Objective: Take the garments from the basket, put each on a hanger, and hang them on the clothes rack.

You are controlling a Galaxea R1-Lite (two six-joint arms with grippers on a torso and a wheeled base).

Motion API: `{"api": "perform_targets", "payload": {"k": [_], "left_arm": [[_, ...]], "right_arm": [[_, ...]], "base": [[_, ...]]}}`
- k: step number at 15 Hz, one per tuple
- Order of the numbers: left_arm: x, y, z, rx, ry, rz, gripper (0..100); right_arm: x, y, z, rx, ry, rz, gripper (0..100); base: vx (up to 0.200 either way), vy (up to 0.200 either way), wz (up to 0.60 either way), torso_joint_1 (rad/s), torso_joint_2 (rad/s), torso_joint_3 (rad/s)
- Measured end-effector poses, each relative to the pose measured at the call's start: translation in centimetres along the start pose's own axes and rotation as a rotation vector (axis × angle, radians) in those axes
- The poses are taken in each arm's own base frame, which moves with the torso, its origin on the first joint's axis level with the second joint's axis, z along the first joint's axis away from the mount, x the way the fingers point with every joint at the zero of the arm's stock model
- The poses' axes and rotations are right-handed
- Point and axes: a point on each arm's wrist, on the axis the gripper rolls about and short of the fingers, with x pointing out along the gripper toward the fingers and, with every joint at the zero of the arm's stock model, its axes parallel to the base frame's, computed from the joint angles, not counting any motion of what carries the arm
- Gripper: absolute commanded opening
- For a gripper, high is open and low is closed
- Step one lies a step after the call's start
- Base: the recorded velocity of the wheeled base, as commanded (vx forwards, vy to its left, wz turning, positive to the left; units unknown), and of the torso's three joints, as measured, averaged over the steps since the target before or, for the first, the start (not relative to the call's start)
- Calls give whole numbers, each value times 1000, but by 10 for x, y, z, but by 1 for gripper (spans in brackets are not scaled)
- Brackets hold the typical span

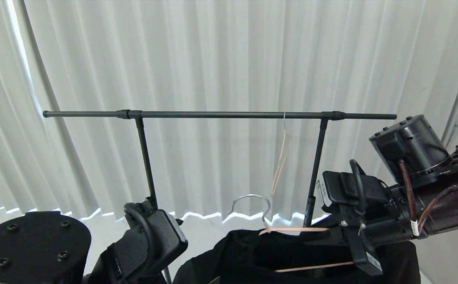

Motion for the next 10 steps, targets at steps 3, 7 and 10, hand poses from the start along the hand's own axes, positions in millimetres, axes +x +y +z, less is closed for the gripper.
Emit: {"api": "perform_targets", "payload": {"k": [3,7,10], "left_arm": [[-1,8,-18,-27,62,45,100],[2,17,-32,-69,121,89,100],[5,16,-31,-81,120,56,100]], "right_arm": [[-10,-5,-3,17,-12,-36,0],[-19,-7,2,-4,-59,-75,0],[-20,-9,6,-20,-93,-102,0]], "base": [[0,0,0,0,0,0],[0,0,0,0,0,0],[0,0,0,0,0,0]]}}
